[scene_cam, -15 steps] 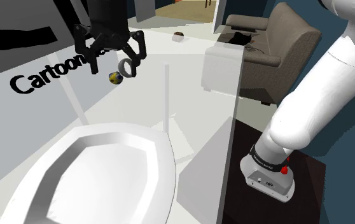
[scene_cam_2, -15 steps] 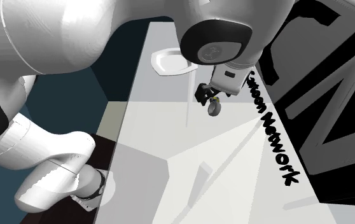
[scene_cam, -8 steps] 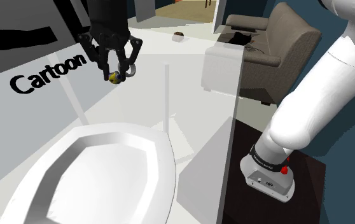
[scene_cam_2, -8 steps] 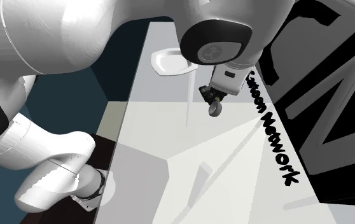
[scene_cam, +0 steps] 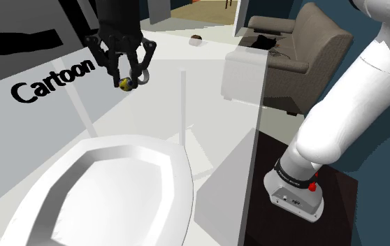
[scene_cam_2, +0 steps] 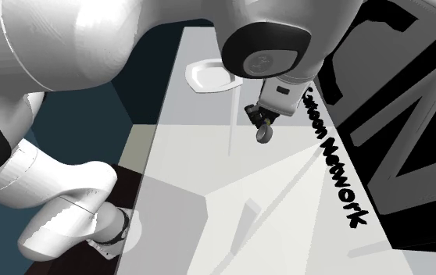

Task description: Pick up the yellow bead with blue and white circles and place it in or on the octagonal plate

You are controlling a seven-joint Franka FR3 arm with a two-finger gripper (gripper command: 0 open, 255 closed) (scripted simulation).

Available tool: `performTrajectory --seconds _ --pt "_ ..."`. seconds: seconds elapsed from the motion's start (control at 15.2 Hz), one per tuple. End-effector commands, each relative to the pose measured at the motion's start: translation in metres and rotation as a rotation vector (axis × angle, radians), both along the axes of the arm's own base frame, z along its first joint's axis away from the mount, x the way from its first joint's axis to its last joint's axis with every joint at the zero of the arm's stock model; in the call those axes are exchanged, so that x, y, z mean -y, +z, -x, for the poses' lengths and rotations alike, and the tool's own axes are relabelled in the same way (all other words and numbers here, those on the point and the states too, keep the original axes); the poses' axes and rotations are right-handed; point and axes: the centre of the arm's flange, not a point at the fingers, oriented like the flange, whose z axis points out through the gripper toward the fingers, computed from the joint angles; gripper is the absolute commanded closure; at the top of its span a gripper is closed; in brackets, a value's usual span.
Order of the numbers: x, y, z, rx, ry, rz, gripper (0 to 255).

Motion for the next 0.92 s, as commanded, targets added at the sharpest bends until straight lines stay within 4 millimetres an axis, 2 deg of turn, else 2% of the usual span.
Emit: performTrajectory --seconds 0.0,0.86 --pt "0.000 0.008 0.001 0.000 0.000 0.000 255" --pt "0.000 0.077 0.001 0.000 0.000 0.000 255"
